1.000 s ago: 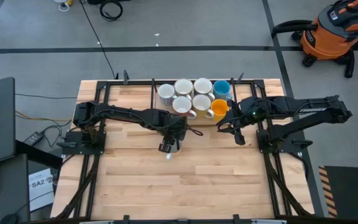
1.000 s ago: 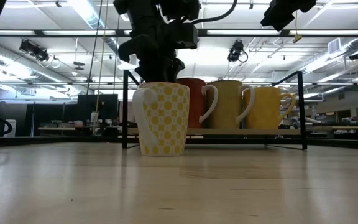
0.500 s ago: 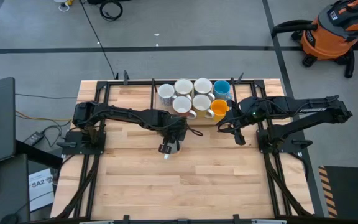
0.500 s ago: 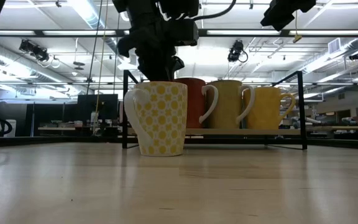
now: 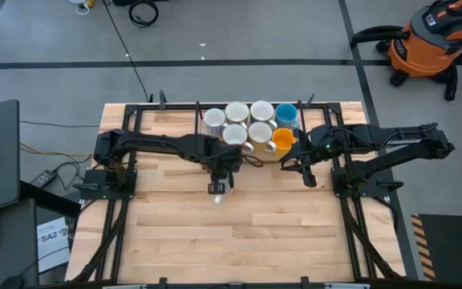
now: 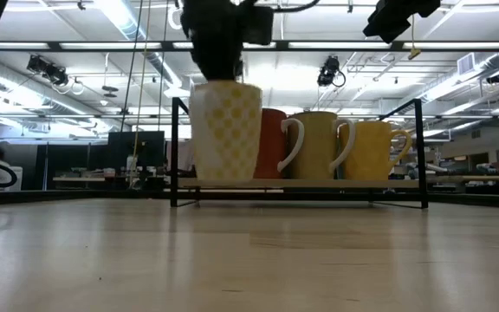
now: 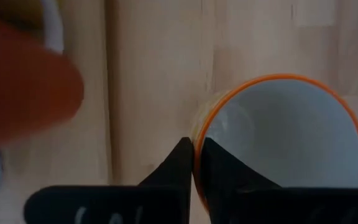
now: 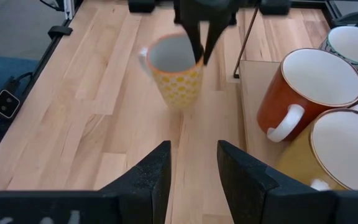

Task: Place coffee mugs
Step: Put the patterned yellow mug on the shelf

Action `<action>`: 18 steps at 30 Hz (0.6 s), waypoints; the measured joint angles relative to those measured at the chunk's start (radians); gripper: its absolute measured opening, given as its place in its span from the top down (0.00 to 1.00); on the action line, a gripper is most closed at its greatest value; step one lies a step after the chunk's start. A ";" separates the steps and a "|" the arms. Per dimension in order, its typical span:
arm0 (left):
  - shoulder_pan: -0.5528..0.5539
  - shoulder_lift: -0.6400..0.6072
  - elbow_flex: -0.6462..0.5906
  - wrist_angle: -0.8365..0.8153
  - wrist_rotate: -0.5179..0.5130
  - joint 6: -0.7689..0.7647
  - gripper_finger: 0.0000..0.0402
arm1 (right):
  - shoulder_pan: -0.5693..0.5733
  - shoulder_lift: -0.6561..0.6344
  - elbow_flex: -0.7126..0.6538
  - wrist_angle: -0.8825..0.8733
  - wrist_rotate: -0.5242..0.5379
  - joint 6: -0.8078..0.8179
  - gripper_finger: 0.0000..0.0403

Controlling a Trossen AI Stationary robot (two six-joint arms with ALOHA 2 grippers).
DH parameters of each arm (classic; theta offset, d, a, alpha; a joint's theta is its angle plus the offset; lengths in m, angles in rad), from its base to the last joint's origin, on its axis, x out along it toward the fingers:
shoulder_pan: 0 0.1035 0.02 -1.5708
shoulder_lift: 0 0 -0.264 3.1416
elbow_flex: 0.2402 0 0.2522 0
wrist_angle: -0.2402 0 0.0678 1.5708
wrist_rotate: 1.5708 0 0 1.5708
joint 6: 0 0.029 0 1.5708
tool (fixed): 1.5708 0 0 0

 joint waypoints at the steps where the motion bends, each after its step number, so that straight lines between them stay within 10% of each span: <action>1: 0.000 0.000 0.022 -0.033 0.001 -0.035 0.94 | 0.000 0.000 0.000 0.000 0.000 0.000 0.66; 18: 0.096 -0.007 0.171 -0.332 -0.140 -0.333 0.93 | 0.000 0.000 0.000 0.000 0.000 0.000 0.66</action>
